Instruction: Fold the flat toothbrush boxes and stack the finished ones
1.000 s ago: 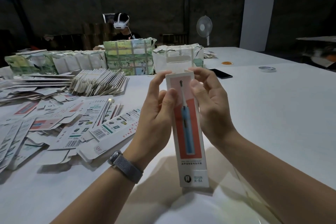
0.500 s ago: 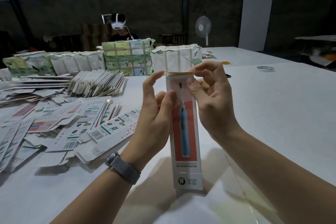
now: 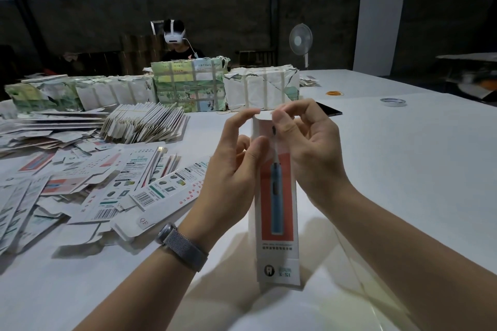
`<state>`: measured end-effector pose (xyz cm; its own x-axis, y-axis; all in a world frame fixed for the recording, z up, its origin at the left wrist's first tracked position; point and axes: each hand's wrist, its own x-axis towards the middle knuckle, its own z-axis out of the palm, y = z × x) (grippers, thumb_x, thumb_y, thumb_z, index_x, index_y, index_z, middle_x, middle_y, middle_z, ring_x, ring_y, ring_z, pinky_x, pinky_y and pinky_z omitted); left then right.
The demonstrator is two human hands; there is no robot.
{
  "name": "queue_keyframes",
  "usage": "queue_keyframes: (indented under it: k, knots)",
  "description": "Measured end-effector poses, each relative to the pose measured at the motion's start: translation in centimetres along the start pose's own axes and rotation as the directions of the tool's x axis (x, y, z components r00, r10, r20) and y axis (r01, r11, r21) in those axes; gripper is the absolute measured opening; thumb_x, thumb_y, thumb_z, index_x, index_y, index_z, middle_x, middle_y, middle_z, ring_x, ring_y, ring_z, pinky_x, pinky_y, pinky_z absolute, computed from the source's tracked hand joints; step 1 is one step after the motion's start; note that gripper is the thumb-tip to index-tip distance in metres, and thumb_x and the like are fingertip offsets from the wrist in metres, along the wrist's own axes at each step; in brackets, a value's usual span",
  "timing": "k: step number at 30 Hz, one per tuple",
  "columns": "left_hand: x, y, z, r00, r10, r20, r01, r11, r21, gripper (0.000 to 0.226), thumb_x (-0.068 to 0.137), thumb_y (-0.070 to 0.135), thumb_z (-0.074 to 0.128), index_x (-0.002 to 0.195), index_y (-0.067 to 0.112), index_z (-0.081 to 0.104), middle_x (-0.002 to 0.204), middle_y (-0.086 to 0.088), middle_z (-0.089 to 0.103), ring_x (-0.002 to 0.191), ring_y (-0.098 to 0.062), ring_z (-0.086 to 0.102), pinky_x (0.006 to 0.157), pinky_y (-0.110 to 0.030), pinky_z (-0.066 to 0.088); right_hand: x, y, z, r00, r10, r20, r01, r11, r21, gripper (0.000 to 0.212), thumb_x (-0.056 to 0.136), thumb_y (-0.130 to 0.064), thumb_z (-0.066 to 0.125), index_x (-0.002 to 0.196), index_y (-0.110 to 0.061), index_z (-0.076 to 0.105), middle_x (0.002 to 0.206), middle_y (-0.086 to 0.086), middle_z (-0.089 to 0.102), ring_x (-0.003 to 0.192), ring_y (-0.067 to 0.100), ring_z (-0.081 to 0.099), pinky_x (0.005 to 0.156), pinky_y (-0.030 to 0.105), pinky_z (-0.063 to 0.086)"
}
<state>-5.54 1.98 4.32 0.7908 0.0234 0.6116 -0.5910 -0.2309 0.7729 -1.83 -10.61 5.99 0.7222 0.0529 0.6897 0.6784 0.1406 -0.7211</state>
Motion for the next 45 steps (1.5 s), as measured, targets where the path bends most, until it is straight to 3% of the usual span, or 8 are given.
queue_keyframes:
  k: [5, 11, 15, 21, 26, 37, 41, 45]
  knots:
    - [-0.07, -0.24, -0.01, 0.998, 0.056, 0.009, -0.057, 0.990, 0.131, 0.034, 0.098, 0.035, 0.047, 0.131, 0.041, 0.044, 0.078, -0.019, 0.058, 0.070, -0.037, 0.062, 0.063, -0.060, 0.053, 0.00, 0.33, -0.05, 1.000, 0.003, 0.008, -0.003, 1.000, -0.009, 0.010, 0.096, -0.020, 0.062, 0.098, -0.029, 0.059, 0.097, 0.002, 0.065, 0.092, 0.027, 0.067, 0.076, 0.042, 0.062]
    - [-0.10, -0.12, 0.11, 0.996, 0.083, 0.018, -0.084, 0.983, 0.163, 0.035, 0.099, 0.035, 0.048, 0.133, 0.041, 0.044, 0.074, -0.016, 0.058, 0.065, -0.032, 0.063, 0.061, -0.055, 0.054, 0.14, 0.01, -0.19, 0.999, -0.003, 0.039, 0.002, 1.000, 0.027, 0.012, 0.089, -0.020, 0.060, 0.088, -0.028, 0.068, 0.077, -0.010, 0.069, 0.073, 0.016, 0.068, 0.064, 0.030, 0.057]
    - [-0.08, -0.52, -0.14, 0.994, 0.108, 0.023, -0.110, 0.968, 0.226, 0.041, 0.101, 0.032, 0.050, 0.141, 0.033, 0.045, 0.067, -0.002, 0.058, 0.058, -0.010, 0.059, 0.055, -0.027, 0.050, 0.02, 0.10, -0.22, 0.999, -0.039, 0.010, 0.039, 0.999, -0.016, 0.012, 0.088, -0.016, 0.059, 0.086, -0.025, 0.067, 0.077, -0.007, 0.067, 0.074, 0.018, 0.065, 0.068, 0.040, 0.058]
    - [-0.05, -0.51, -0.09, 0.995, 0.102, 0.020, -0.104, 0.965, 0.243, 0.044, 0.098, 0.037, 0.049, 0.142, 0.042, 0.042, 0.073, -0.005, 0.062, 0.064, -0.016, 0.063, 0.060, -0.039, 0.056, -0.15, 0.24, -0.08, 0.998, -0.055, -0.008, 0.055, 0.998, -0.033, 0.012, 0.093, -0.012, 0.059, 0.091, -0.022, 0.066, 0.083, -0.009, 0.067, 0.082, 0.013, 0.066, 0.075, 0.036, 0.059]
    - [-0.13, -0.74, -0.06, 0.994, 0.101, 0.053, -0.111, 0.959, 0.259, 0.050, 0.099, 0.041, 0.045, 0.145, 0.054, 0.031, 0.077, -0.007, 0.061, 0.071, -0.026, 0.065, 0.069, -0.052, 0.055, 0.15, 0.19, -0.06, 0.998, -0.046, -0.043, 0.046, 0.999, -0.012, 0.019, 0.098, -0.005, 0.057, 0.089, -0.019, 0.065, 0.075, -0.020, 0.065, 0.075, 0.000, 0.062, 0.067, 0.017, 0.051]
    - [-0.08, -0.76, -0.34, 0.981, 0.146, 0.127, -0.176, 0.946, 0.272, 0.057, 0.099, 0.043, 0.041, 0.150, 0.047, 0.016, 0.080, 0.005, 0.065, 0.070, -0.005, 0.062, 0.070, -0.025, 0.055, 0.32, -0.35, -0.12, 0.995, -0.057, -0.076, 0.054, 0.997, -0.050, 0.016, 0.100, -0.007, 0.055, 0.089, -0.014, 0.065, 0.069, -0.023, 0.064, 0.069, -0.001, 0.061, 0.062, 0.014, 0.049]
    - [-0.01, -0.75, -0.36, 0.981, 0.158, 0.112, -0.183, 0.949, 0.258, 0.057, 0.100, 0.040, 0.043, 0.149, 0.052, 0.017, 0.071, 0.002, 0.056, 0.063, -0.014, 0.056, 0.067, -0.034, 0.053, 0.37, -0.43, -0.18, 0.997, -0.067, -0.039, 0.064, 0.996, -0.062, 0.018, 0.099, -0.008, 0.053, 0.088, -0.017, 0.065, 0.070, -0.023, 0.063, 0.069, -0.002, 0.060, 0.062, 0.015, 0.049]
    - [0.19, -1.03, -0.35, 0.981, 0.152, 0.119, -0.175, 0.960, 0.216, 0.052, 0.100, 0.039, 0.045, 0.147, 0.055, 0.030, 0.071, 0.011, 0.053, 0.061, -0.008, 0.054, 0.063, -0.029, 0.052, 0.45, -0.51, -0.16, 0.998, -0.058, 0.003, 0.058, 0.997, -0.053, 0.019, 0.094, -0.018, 0.047, 0.086, -0.019, 0.063, 0.070, -0.020, 0.060, 0.069, -0.001, 0.056, 0.062, 0.018, 0.048]
